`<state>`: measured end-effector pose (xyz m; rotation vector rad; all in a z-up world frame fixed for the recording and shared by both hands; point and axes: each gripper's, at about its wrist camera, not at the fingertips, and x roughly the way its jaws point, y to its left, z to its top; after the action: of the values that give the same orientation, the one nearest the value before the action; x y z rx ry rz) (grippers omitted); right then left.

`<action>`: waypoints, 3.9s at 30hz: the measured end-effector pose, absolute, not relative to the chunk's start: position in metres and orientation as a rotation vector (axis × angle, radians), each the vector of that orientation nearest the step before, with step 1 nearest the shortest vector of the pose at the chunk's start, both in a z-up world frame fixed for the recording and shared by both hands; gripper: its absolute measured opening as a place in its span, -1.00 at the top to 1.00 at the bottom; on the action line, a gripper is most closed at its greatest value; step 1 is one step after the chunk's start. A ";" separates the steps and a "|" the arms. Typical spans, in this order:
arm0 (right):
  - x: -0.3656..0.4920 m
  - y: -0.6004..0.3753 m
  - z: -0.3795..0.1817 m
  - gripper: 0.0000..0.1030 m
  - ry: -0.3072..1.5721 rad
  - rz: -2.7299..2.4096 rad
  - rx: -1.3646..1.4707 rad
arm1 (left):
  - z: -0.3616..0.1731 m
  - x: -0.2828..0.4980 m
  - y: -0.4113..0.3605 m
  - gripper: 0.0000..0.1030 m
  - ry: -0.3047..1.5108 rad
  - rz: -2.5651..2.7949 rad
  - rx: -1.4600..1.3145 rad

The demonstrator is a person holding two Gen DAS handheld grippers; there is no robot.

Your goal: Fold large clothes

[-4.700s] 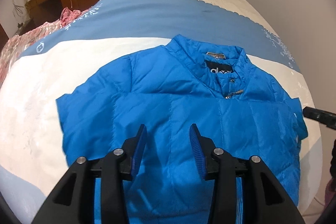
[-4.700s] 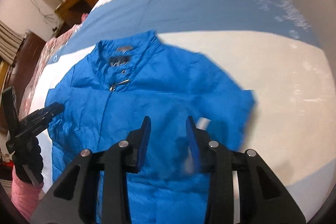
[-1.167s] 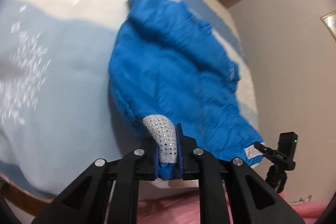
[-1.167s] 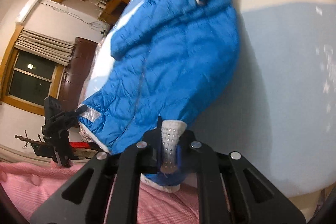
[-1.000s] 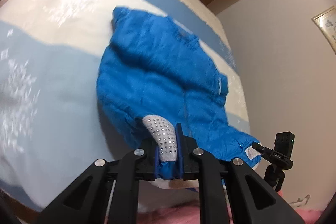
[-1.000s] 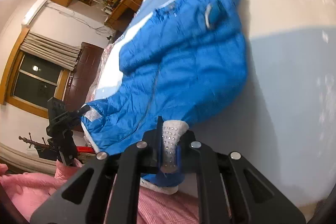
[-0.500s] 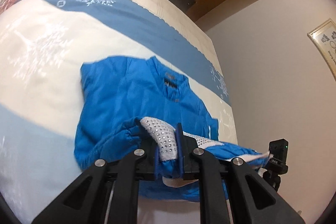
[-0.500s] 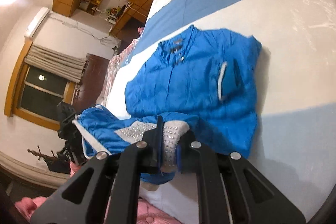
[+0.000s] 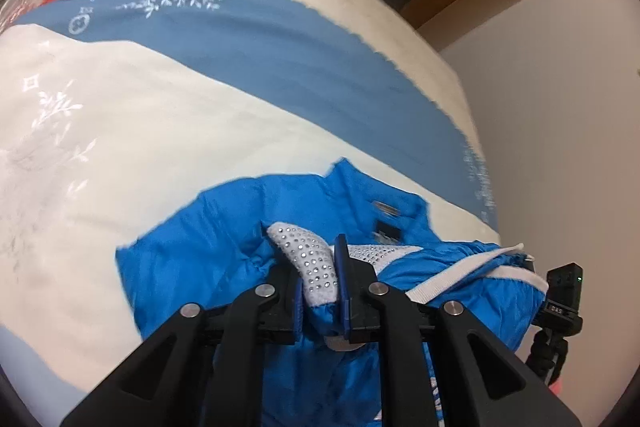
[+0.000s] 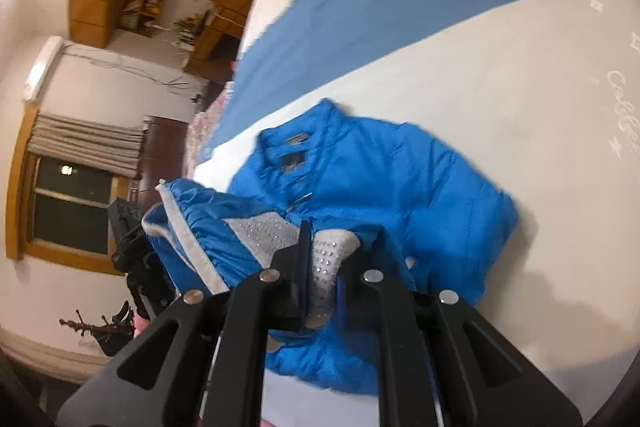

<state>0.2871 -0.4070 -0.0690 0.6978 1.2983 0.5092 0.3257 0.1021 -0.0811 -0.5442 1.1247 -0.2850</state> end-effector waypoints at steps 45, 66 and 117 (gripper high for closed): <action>0.259 -0.394 -0.085 0.89 1.364 0.346 0.350 | -0.106 0.303 0.082 0.77 1.153 -0.164 -0.108; 0.265 -0.397 -0.125 0.81 1.406 0.198 0.367 | -0.137 0.337 0.079 0.66 1.199 -0.094 -0.092; 0.345 -0.348 -0.133 0.71 1.448 -0.056 0.081 | -0.140 0.395 0.026 0.42 1.186 -0.113 0.054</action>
<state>0.3453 -0.3476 -0.1332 0.0814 1.4484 -0.0555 0.3952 0.0261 -0.1395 0.0540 1.1856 -0.1129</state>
